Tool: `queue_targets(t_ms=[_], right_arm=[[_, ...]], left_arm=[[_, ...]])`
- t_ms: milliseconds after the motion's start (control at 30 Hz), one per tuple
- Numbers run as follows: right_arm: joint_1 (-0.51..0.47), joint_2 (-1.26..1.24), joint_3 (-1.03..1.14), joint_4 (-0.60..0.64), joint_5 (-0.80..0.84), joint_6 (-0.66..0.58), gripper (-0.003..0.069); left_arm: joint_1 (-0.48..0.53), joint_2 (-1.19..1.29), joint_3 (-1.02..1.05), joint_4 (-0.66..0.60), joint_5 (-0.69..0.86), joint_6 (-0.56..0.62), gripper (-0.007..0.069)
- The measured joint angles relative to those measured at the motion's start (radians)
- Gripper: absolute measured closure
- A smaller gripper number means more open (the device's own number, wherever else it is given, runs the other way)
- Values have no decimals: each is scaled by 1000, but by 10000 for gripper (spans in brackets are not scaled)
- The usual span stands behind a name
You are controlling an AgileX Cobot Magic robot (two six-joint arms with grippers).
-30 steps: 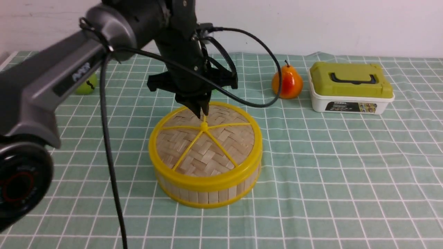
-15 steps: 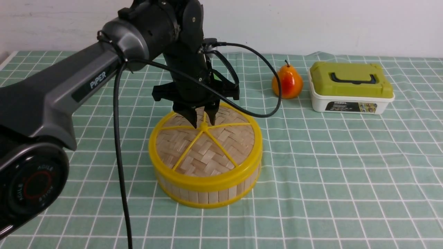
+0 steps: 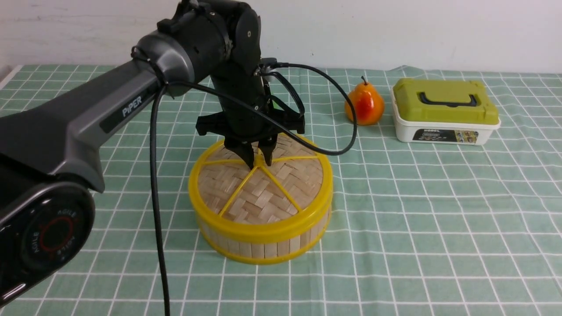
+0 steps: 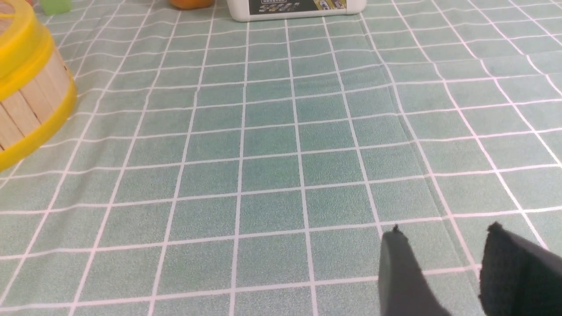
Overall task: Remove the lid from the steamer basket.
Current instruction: Use the left arm to lift the lid of the steamer, then use the left arm to place the steamer lid on the table
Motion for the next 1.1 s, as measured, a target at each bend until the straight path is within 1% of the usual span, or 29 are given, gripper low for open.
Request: queue_targets(t_ms=[300,367,400,433,467,833,933,1100], right_arm=[[0,0,0,0,0,0,417],[0,0,0,0,0,0,417],[0,0,0,0,0,0,417],[0,0,0,0,0,0,417],[0,0,0,0,0,0,417],[0,0,0,0,0,0,417],[0,0,0,0,0,0,417],[0,0,0,0,0,0,417]], left_arm=[[0,7,0,17,1,0,414],[0,7,0,17,1,-1,442],[0,7,0,15,1,-2,478],[0,7,0,15,1,-2,478],[0,7,0,15,1,-3,516],[1,-7,1,16,1,-3,514],[1,-32,3,23,1,-3,514],[1,-145,3,38,1,10,514]])
